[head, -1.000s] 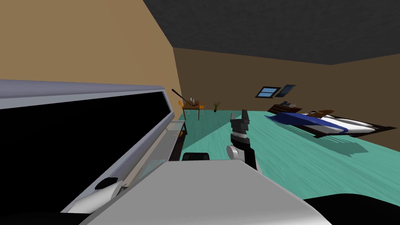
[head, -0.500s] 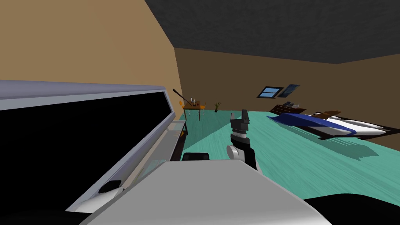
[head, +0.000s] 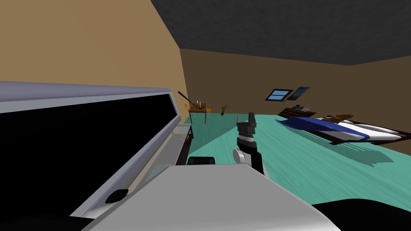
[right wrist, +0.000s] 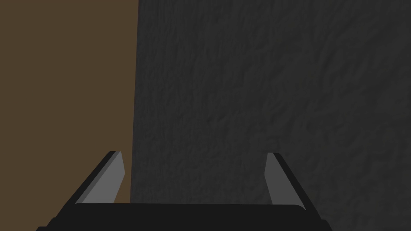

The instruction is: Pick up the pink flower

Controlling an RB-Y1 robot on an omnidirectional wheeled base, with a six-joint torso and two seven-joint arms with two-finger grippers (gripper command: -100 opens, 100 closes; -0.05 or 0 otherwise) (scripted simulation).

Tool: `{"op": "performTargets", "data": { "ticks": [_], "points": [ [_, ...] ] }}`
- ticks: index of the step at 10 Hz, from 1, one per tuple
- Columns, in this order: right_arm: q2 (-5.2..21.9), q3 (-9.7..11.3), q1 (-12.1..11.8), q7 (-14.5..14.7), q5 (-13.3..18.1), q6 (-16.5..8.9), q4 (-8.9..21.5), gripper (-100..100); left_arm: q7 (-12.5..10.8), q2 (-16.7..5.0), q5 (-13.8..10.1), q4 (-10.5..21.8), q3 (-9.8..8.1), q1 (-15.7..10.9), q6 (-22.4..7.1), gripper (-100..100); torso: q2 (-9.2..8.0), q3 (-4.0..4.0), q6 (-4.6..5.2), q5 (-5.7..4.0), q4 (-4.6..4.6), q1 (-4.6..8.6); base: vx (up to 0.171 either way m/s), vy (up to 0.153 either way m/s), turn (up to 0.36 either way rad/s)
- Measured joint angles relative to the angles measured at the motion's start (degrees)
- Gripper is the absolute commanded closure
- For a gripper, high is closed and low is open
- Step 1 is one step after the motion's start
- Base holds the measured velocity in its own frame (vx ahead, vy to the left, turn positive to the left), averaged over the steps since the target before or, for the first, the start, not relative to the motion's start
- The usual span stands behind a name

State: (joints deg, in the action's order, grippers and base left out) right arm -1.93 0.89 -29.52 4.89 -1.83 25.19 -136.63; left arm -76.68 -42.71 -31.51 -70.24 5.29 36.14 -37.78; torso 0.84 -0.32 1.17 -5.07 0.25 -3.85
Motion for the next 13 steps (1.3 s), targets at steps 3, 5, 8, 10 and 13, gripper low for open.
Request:
{"op": "performTargets", "data": {
  "ticks": [3, 5, 8, 10, 13],
  "points": [
    [0.0, 0.0, 0.0, 0.0, 0.0, 0.0, 0.0, 0, -0.1, -0.6, 0.1, 0.1, -0.32, 0.0, 0.1, 100, -0.03, 0.02, -0.02, 0.53, 0.01, 0.00, 0.000, 0.009, -0.001],
    [0.0, 0.0, 0.0, 0.0, 0.0, 0.0, 0.0, 0, -0.1, -0.6, 0.1, 0.1, -0.34, 0.0, 0.1, 100, -0.04, 0.03, 0.00, 0.58, 0.01, -0.10, 0.000, 0.000, 0.000],
    [0.0, 0.0, 0.0, 0.0, 0.0, 0.0, 0.0, 0, 1.1, 0.4, 0.5, 1.3, -1.91, -1.0, -0.6, 100, -0.08, 0.08, 0.12, 0.66, 0.09, -0.05, -0.021, -0.036, -0.019],
    [0.0, 0.0, 0.0, 0.0, 0.0, 0.0, 0.0, 0, 4.2, 1.4, 0.9, 2.7, -4.43, -2.4, -1.1, 100, -0.04, 0.05, 0.11, 0.66, 0.07, -0.16, -0.017, -0.030, -0.022],
    [0.0, 0.0, 0.0, 0.0, 0.0, 0.0, 0.0, 0, 8.8, 2.9, 2.3, 4.6, -9.30, -4.3, -2.6, 100, -0.02, 0.04, 0.13, 0.64, 0.06, -0.22, -0.020, -0.026, -0.021]
  ]
}}
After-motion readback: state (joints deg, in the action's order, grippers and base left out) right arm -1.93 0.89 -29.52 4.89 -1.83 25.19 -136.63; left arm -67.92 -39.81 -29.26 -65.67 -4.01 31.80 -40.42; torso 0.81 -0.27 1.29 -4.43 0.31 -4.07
